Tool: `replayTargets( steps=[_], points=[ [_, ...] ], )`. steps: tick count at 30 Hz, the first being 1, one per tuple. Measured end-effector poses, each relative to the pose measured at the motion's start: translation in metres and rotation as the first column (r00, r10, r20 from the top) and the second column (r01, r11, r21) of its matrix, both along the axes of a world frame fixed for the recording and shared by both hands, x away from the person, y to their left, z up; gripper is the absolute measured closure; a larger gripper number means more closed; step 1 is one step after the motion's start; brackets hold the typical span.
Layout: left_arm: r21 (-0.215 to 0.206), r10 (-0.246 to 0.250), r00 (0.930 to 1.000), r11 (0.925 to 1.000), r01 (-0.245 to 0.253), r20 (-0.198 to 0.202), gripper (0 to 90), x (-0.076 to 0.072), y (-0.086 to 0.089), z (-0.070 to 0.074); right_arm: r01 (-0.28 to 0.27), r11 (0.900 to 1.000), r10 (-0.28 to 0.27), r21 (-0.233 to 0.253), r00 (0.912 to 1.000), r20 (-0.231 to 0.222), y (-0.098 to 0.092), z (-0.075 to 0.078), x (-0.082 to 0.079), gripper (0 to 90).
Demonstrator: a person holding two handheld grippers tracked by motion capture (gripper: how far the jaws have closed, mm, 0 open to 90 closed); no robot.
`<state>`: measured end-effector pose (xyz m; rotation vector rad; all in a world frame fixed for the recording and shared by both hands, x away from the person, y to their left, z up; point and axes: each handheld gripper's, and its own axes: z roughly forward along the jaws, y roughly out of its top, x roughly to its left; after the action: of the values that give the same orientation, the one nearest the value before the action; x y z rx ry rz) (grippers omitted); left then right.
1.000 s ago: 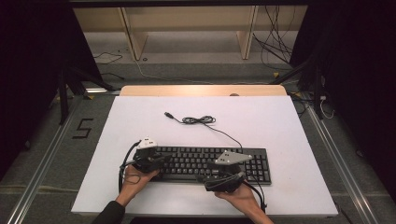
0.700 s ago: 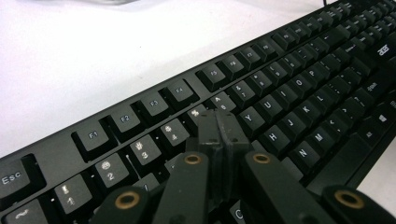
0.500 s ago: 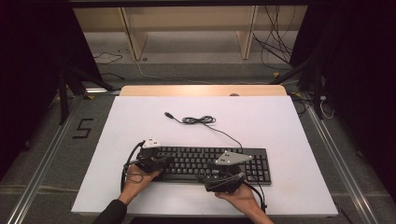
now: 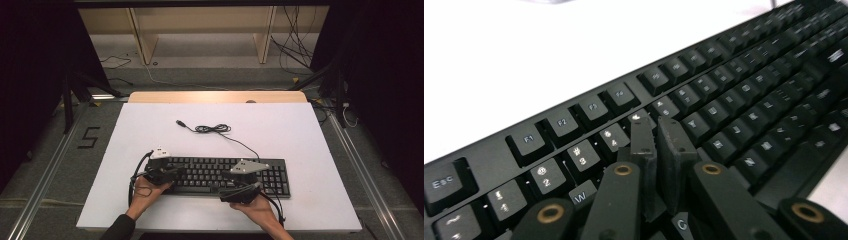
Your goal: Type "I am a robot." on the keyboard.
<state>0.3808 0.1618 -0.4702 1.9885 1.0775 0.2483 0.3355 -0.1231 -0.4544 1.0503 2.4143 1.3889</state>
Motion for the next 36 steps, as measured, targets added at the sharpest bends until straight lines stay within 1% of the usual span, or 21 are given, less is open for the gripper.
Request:
replayTargets(
  steps=[2,6,7,9,13,17,20,24,27,32,36],
  points=[
    [-0.02,-0.008,1.0,0.9998,0.008,0.004,80.0,-0.003,0.002,0.003,0.011,1.0,-0.011,-0.009,0.9999,-0.001,0.001,0.0,0.004,45.7],
    [-0.055,-0.02,0.9998,0.9983,0.02,0.009,70.3,-0.009,0.005,0.006,0.033,0.999,-0.034,-0.017,0.9993,-0.014,0.003,-0.001,0.013,61.4],
    [-0.062,-0.026,0.9996,0.9977,0.026,0.007,67.5,-0.011,0.006,0.007,0.04,0.999,-0.041,-0.023,0.999,-0.019,0.004,-0.001,0.015,65.0],
    [-0.075,-0.045,0.9988,0.9961,0.047,0.02,62.6,-0.015,0.007,0.009,0.044,0.999,-0.045,-0.03,0.9987,-0.024,0.005,-0.002,0.019,71.7],
    [-0.093,-0.062,0.9978,0.9936,0.064,0.026,53.1,-0.022,0.008,0.011,0.052,0.998,-0.054,-0.043,0.998,-0.033,0.008,-0.005,0.026,82.1],
    [-0.102,-0.078,0.9961,0.9914,0.082,0.04,49.6,-0.029,0.012,0.012,0.06,0.996,-0.063,-0.059,0.997,-0.045,0.012,-0.008,0.032,89.1],
    [-0.112,-0.077,0.996,0.9904,0.081,0.046,44.8,-0.033,0.015,0.012,0.061,0.996,-0.064,-0.065,0.9966,-0.052,0.017,-0.009,0.037,90.0],
    [-0.133,-0.069,0.9959,0.9882,0.077,0.058,36.5,-0.038,0.019,0.013,0.063,0.994,-0.069,-0.087,0.9955,-0.064,0.026,-0.013,0.042,90.0],
    [-0.148,-0.059,0.9952,0.9865,0.07,0.079,32.4,-0.043,0.021,0.013,0.073,0.992,-0.081,-0.104,0.9944,-0.068,0.03,-0.017,0.046,90.0],
    [-0.182,-0.036,0.9947,0.9819,0.053,0.097,30.0,-0.048,0.027,0.015,0.087,0.989,-0.096,-0.117,0.9932,-0.067,0.034,-0.02,0.049,90.0],
    [-0.202,-0.017,0.995,0.9788,0.036,0.098,29.3,-0.052,0.032,0.014,0.101,0.987,-0.11,-0.123,0.9916,-0.068,0.033,-0.021,0.051,90.0]
  ],
)
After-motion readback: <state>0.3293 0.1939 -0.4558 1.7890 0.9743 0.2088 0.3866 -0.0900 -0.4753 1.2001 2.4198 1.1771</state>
